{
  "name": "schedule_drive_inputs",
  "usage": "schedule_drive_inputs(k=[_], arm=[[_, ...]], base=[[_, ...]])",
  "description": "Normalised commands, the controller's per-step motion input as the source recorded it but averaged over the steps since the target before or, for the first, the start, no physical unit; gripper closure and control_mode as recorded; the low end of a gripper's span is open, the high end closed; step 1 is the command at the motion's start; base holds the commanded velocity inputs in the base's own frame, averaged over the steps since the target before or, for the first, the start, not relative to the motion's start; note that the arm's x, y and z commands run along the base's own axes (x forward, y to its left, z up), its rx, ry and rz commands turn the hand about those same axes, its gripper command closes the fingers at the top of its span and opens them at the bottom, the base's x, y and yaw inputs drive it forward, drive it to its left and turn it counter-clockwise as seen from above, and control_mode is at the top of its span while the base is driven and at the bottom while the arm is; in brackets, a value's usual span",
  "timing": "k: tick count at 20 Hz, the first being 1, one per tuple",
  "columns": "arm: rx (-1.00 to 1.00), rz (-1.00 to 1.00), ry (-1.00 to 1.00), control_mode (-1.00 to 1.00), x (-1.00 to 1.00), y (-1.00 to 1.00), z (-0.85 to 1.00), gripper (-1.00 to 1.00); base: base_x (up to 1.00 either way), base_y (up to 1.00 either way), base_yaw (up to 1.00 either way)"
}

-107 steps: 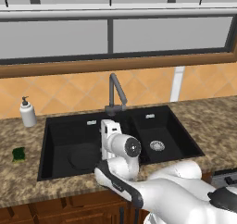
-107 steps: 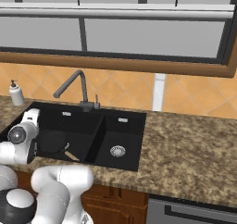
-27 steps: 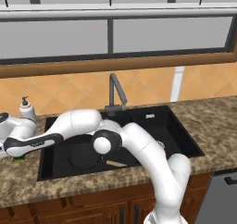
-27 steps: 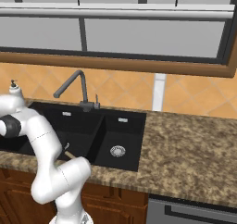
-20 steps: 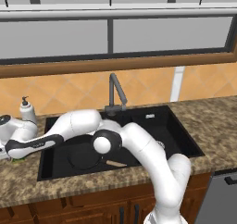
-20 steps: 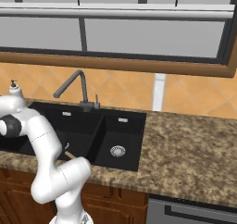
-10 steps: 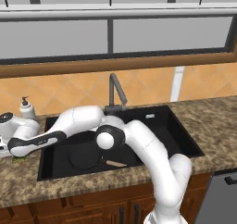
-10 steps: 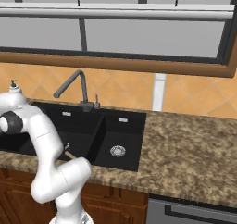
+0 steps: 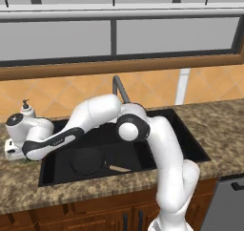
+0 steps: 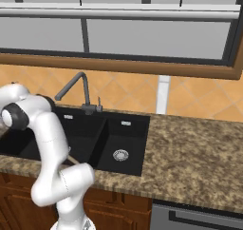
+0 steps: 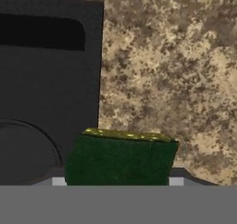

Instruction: Pick the pan and sponge and place them into the sink. Then turn on the water.

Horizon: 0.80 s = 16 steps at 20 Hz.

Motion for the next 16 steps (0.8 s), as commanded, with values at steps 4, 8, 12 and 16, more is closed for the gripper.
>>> schedule_drive_inputs(k=[4,8,12,16], arm=[[0.06,0.0,0.0,-1.0,-0.03,-0.98,0.15,1.0],[0.02,0.0,0.0,-1.0,0.0,-0.95,0.03,1.0],[-0.02,-0.04,0.0,-1.0,0.21,-0.7,-0.05,1.0],[-0.03,-0.07,0.0,-1.0,0.47,-0.49,-0.23,1.0]], base=[[0.0,0.0,0.0],[0.0,0.0,0.0],[0.0,0.0,0.0],[0.0,0.0,0.0]])
